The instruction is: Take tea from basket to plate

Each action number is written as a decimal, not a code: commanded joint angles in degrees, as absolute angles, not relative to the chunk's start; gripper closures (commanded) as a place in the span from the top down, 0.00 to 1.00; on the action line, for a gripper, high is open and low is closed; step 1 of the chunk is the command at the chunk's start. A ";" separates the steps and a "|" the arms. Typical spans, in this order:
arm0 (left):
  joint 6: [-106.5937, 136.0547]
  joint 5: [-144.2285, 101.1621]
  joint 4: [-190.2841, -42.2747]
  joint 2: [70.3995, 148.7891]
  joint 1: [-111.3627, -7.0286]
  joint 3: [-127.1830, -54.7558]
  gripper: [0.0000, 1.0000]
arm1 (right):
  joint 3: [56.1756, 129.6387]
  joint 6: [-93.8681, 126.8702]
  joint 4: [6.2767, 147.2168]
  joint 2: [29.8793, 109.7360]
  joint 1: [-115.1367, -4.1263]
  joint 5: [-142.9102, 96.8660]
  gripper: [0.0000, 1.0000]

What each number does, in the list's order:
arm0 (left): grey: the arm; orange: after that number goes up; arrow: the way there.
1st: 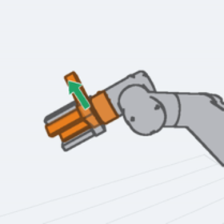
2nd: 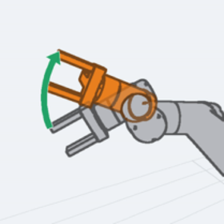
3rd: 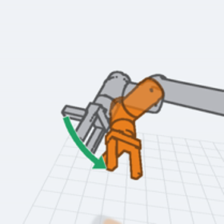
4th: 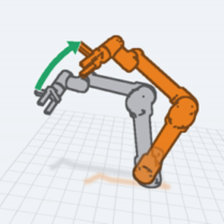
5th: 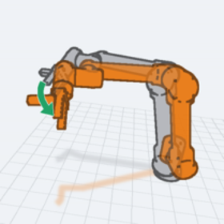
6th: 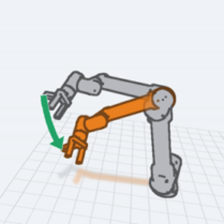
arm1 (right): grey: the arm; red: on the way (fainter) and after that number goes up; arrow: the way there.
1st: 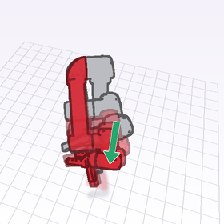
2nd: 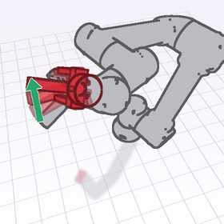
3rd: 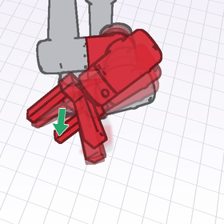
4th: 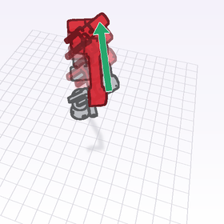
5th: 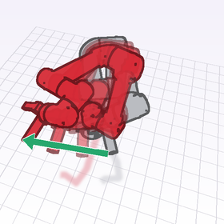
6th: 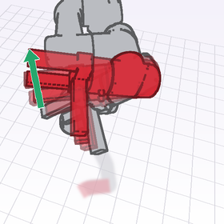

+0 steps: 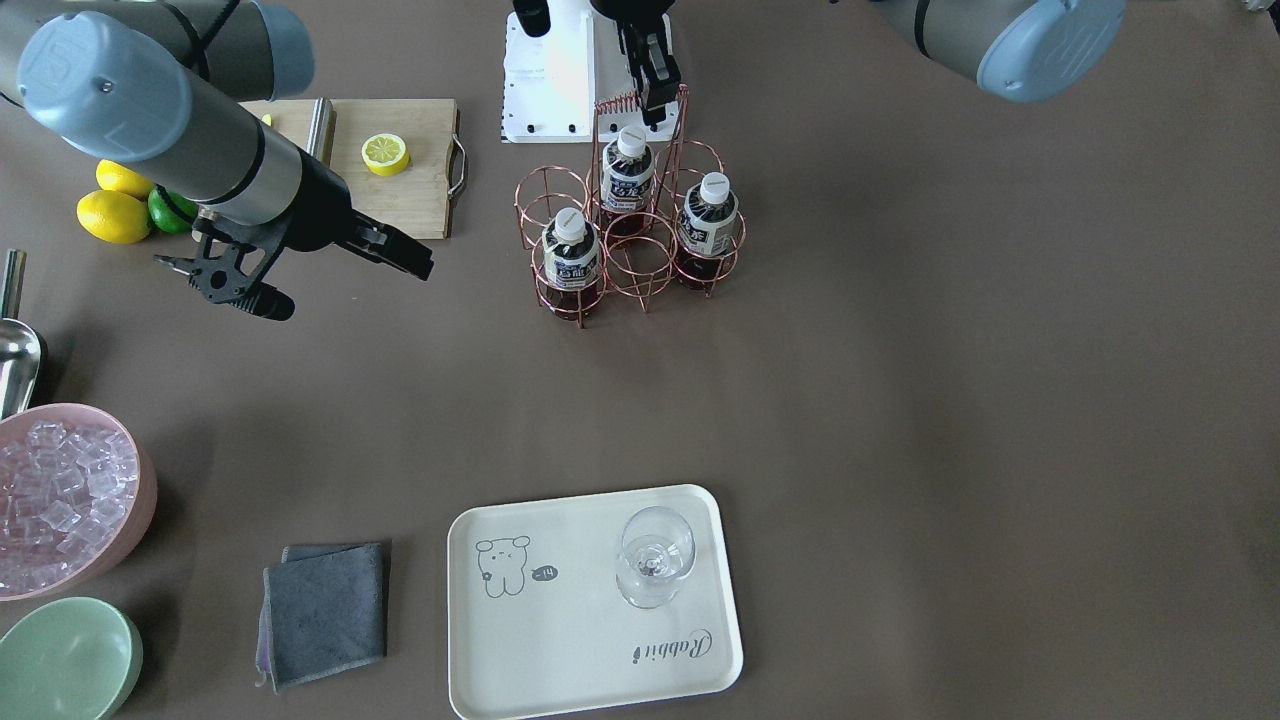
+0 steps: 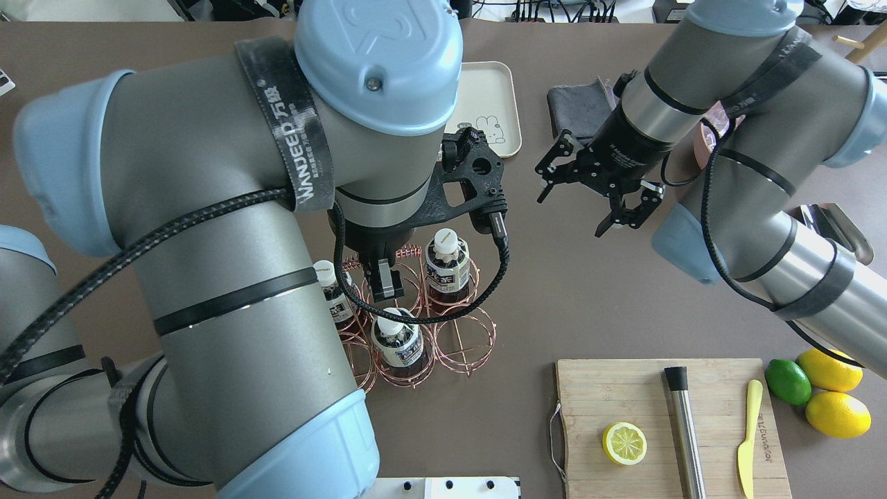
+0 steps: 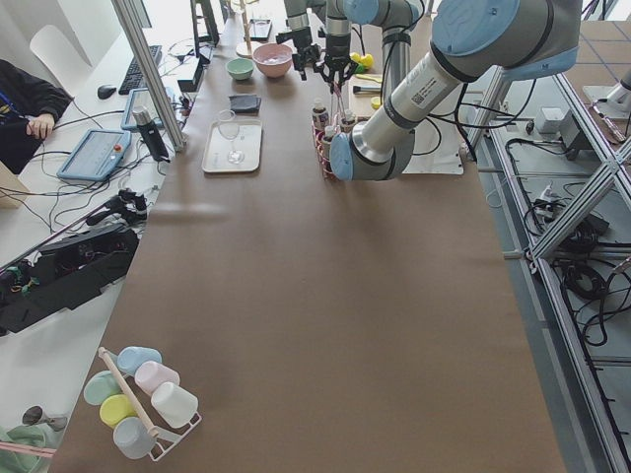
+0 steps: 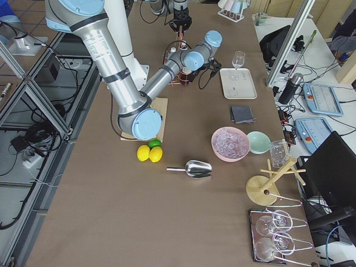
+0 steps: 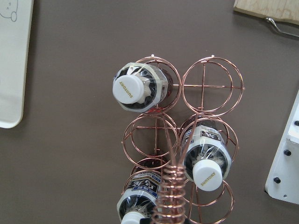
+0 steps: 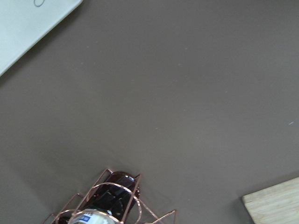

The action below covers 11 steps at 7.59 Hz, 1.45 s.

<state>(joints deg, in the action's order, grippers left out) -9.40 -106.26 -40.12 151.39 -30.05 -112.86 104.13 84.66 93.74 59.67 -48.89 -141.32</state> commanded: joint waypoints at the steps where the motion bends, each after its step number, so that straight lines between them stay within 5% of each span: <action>1: -9.49 -106.26 -39.90 151.44 -30.15 -112.85 0.00 | 95.04 95.24 91.85 48.21 -44.48 -141.50 0.95; 6: -9.40 -106.26 -39.99 151.35 -30.06 -112.68 0.00 | 91.84 97.03 92.20 42.71 -40.61 -143.00 0.77; 9: -9.49 -106.26 -39.90 151.17 -30.15 -112.94 0.00 | 91.93 96.94 92.20 42.98 -40.34 -143.17 0.41; 11: -9.49 -106.26 -39.99 151.17 -29.80 -112.50 0.00 | 92.46 96.94 92.29 43.50 -40.43 -143.09 0.41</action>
<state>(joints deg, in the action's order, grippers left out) -9.49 -106.26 -39.93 151.20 -30.09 -112.74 92.09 96.95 92.25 43.02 -40.41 -143.17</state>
